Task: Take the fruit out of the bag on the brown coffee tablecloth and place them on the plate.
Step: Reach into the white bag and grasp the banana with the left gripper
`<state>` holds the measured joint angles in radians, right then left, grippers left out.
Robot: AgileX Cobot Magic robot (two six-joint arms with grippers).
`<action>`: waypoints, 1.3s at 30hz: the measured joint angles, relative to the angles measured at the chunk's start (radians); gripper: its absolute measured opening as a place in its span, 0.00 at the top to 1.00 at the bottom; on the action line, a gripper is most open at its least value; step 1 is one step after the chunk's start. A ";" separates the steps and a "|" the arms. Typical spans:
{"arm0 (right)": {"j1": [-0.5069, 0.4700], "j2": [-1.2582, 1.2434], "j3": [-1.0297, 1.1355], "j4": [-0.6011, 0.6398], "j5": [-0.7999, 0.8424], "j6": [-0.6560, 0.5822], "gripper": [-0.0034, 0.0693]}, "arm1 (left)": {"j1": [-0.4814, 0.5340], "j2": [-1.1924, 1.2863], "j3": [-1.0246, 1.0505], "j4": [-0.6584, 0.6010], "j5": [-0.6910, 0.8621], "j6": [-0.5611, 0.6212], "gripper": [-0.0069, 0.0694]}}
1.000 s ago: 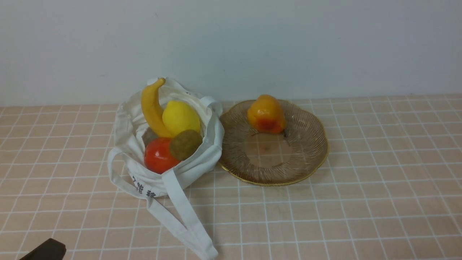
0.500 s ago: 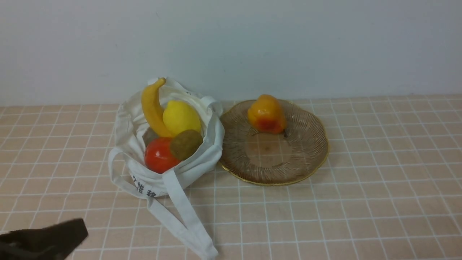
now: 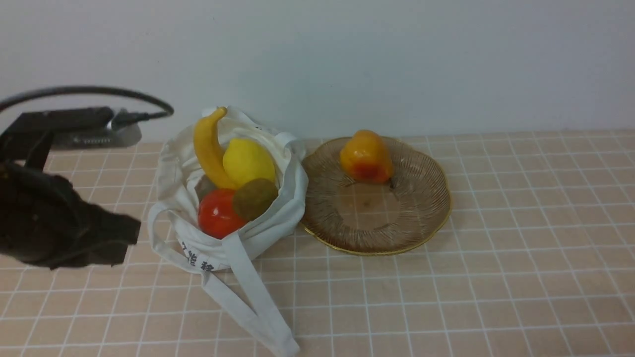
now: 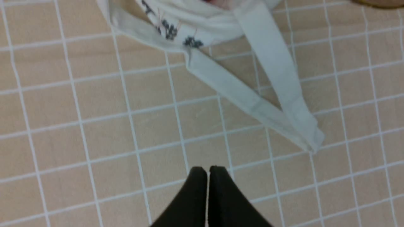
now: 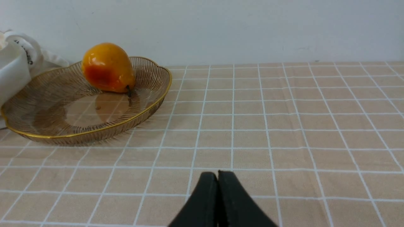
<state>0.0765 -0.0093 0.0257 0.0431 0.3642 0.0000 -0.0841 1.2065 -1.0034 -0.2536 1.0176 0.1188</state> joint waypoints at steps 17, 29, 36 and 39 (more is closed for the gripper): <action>0.000 0.000 0.000 0.000 0.000 0.000 0.97 | -0.005 0.428 -0.478 0.043 -0.027 0.001 0.63; 0.000 0.000 0.000 0.000 0.000 0.000 0.97 | -0.139 0.673 -0.630 0.052 -0.265 0.422 0.14; 0.000 0.000 0.000 0.000 0.000 0.000 0.97 | -0.140 0.741 -0.630 0.096 -0.394 0.476 0.25; 0.000 0.000 0.000 0.000 0.000 0.000 0.97 | -0.140 0.756 -0.630 0.138 -0.421 0.477 0.38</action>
<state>0.0765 -0.0093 0.0257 0.0431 0.3642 0.0000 -0.2245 1.9624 -1.6338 -0.1161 0.5968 0.5956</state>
